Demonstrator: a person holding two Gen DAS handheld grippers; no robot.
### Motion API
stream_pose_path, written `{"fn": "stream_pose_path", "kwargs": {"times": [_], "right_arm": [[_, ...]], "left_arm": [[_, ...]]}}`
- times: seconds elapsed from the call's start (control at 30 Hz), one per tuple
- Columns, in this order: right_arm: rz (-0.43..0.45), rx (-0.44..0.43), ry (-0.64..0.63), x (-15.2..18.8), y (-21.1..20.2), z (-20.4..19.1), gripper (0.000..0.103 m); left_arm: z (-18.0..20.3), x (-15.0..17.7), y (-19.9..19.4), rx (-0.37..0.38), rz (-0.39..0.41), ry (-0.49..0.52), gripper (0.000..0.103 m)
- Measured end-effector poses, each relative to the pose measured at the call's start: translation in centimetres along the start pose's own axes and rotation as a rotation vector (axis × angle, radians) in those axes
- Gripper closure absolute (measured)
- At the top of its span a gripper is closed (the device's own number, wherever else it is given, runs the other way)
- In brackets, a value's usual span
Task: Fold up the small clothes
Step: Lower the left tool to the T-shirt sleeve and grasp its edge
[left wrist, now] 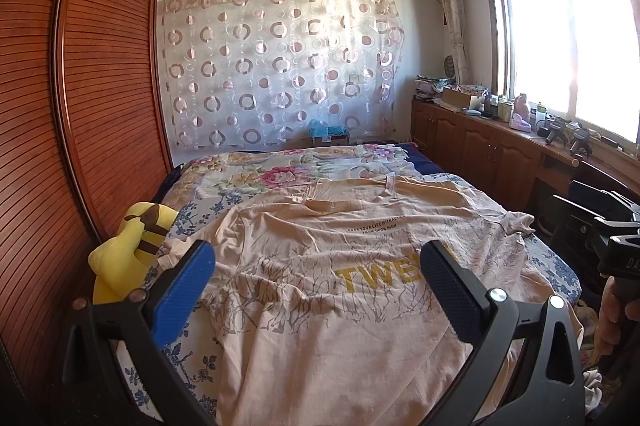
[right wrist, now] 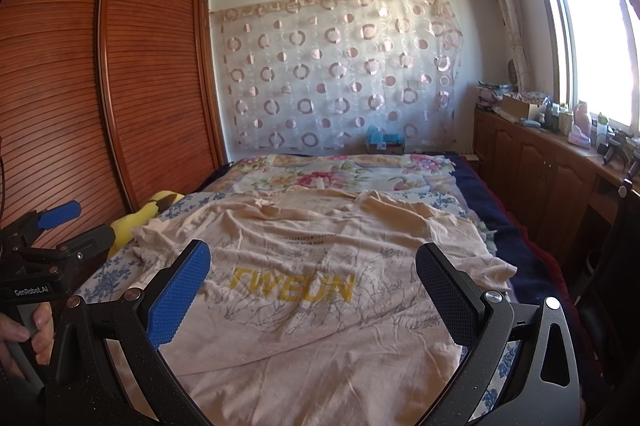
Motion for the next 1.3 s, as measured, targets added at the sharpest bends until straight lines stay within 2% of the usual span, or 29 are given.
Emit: {"fn": "stream_pose_path", "kwargs": {"times": [0.2,0.47,0.77,0.9,1.17,1.3], "right_arm": [[-0.011,-0.026,-0.005,-0.1,0.6,-0.9,0.000],[-0.058,-0.133,-0.084,0.9,4.5,-3.8,0.000],[-0.153,-0.200,-0.120,2.4,9.7,-5.9,0.000],[-0.224,-0.221,-0.129,3.9,12.3,-6.0,0.004],[-0.333,-0.239,-0.151,6.7,15.4,-6.8,0.008],[-0.339,-0.232,-0.183,7.2,16.2,-7.3,0.008]], "left_arm": [[-1.3,-0.1,1.2,0.000,-0.007,-0.003,0.000],[-5.6,1.7,4.0,-0.026,-0.068,-0.043,0.000],[-11.8,3.2,6.8,-0.067,-0.140,-0.086,0.000],[-14.3,4.1,8.6,-0.085,-0.179,-0.095,0.000],[-18.0,4.9,11.9,-0.083,-0.256,-0.093,0.000],[-19.3,5.1,14.2,-0.026,-0.301,-0.126,0.005]]}}
Point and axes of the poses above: each gripper's, at about its wrist camera, not at the fingertips, and y roughly the way its jaws point, z to its right, x to its underside, the point moved 9 cm from there along y, roughly the way its jaws point, and after that the axes turned 5 degrees about -z, right-handed, at the moved point
